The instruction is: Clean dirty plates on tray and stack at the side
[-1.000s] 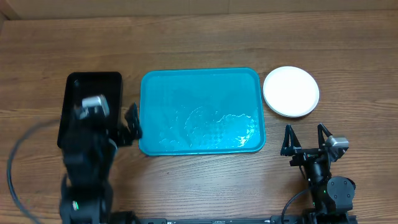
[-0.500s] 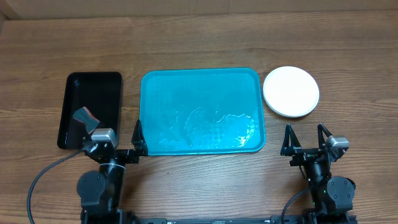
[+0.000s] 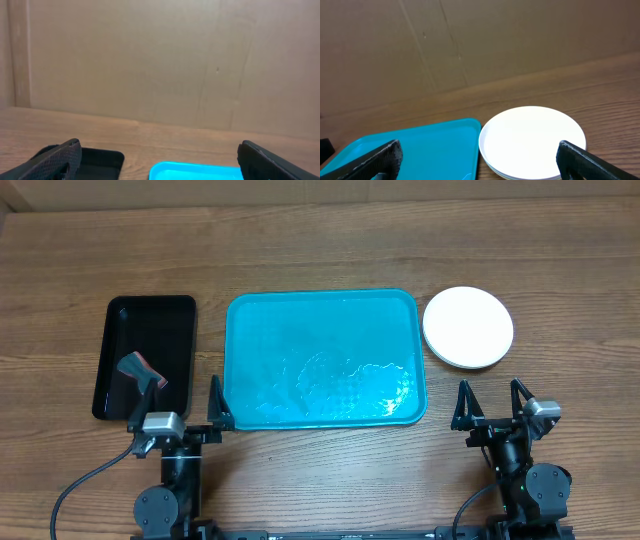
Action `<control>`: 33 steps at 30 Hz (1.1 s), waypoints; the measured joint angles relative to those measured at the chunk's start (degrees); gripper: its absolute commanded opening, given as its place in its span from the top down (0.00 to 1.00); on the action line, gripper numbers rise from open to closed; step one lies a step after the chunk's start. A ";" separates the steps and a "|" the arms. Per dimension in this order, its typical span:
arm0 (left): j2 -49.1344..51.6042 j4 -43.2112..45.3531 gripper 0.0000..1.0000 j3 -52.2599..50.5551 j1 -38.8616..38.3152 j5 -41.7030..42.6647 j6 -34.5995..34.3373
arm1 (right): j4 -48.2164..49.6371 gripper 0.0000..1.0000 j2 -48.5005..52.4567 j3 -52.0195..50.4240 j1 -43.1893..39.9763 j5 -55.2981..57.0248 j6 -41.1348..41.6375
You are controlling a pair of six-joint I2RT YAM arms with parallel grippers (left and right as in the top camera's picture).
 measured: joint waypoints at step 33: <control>-2.45 -17.90 0.00 -0.20 -1.97 -4.42 9.25 | -0.04 0.00 0.00 0.00 0.00 0.02 0.00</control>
